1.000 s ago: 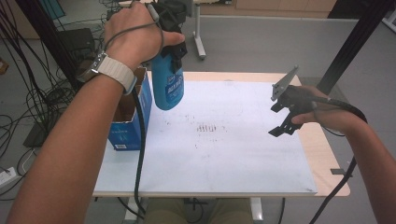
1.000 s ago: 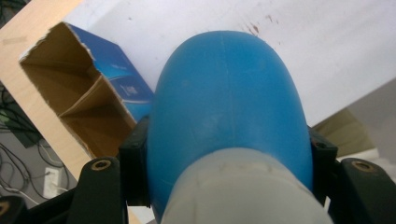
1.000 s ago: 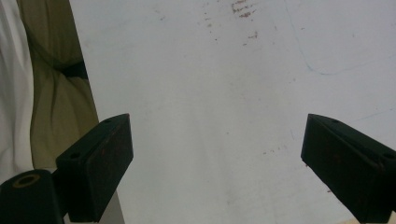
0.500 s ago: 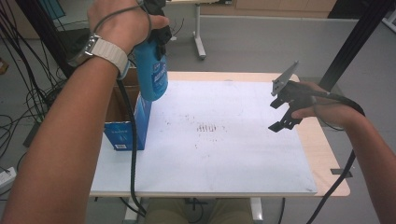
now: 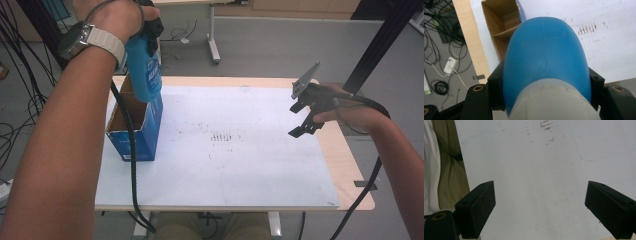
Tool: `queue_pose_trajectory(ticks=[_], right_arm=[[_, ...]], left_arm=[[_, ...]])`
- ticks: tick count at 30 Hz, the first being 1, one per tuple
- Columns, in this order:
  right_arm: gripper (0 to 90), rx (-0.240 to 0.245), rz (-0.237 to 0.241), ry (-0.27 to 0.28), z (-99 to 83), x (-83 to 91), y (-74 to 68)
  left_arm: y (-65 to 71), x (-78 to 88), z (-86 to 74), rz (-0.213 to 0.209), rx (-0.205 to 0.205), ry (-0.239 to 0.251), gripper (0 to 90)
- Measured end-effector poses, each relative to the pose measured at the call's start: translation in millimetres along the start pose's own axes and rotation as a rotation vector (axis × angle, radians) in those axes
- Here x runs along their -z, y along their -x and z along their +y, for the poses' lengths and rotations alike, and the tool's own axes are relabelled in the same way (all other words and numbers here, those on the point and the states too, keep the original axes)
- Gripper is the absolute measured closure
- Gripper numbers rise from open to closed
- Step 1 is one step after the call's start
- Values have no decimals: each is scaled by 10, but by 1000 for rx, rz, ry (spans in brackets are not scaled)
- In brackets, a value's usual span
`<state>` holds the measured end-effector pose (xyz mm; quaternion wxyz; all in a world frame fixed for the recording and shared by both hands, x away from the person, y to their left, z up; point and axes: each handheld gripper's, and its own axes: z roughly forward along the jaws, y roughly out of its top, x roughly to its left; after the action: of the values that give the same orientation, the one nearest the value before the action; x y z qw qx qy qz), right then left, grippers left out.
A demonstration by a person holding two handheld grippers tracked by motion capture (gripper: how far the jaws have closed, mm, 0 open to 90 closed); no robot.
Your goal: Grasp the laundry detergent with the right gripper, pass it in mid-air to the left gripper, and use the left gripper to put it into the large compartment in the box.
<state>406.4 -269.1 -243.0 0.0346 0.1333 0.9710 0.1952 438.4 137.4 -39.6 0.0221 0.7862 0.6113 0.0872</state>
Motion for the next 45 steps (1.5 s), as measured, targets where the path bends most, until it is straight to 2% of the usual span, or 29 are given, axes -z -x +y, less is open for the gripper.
queue_pose_trajectory(ticks=[8,16,21,45], right_arm=[[97,-1,-3,-2,15,5,47],[97,1,-3,-7,28,-12,71],[96,-12,-9,10,17,0,87],[94,-34,-3,0,30,-70,95]], left_arm=[[-186,-54,-6,6,64,7,377],[-302,-117,-18,17,99,4,377],[-385,-165,-33,22,117,8,377],[-583,-520,-48,25,145,-4,378]])
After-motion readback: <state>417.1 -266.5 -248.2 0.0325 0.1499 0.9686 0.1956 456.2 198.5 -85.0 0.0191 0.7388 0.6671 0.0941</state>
